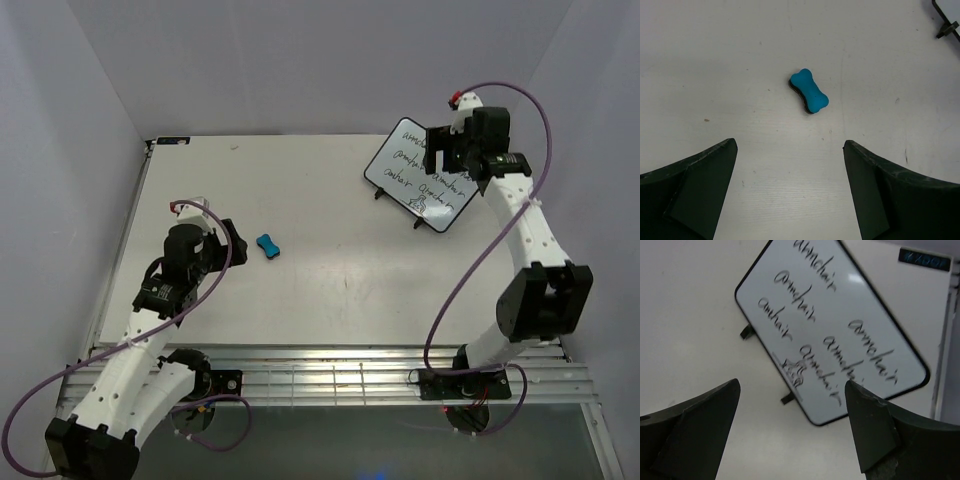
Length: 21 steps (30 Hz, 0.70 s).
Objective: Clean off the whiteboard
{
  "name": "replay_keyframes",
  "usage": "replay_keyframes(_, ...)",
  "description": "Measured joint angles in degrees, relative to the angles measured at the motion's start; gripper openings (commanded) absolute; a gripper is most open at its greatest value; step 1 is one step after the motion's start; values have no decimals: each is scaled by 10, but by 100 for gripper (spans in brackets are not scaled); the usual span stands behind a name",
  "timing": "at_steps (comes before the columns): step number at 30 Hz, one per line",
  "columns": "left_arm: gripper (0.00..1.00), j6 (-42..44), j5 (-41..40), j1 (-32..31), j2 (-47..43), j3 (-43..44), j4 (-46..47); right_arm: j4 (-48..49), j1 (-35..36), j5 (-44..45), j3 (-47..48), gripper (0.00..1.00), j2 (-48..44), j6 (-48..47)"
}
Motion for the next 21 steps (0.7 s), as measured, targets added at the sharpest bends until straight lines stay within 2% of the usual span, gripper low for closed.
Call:
replay_keyframes(4,98,0,10,-1,-12,0,9,11,-18,4,181,97,161,-64)
replay_keyframes(11,98,5,11,-27,0,0,19,-23,-52,-29,374,100,350,-150)
replay_keyframes(19,98,9,20,-42,3,0,20,-66,-102,-125,444,100,419,-163)
replay_keyframes(21,98,9,21,-42,5,0,20,-73,-111,-157,456,95,429,-169)
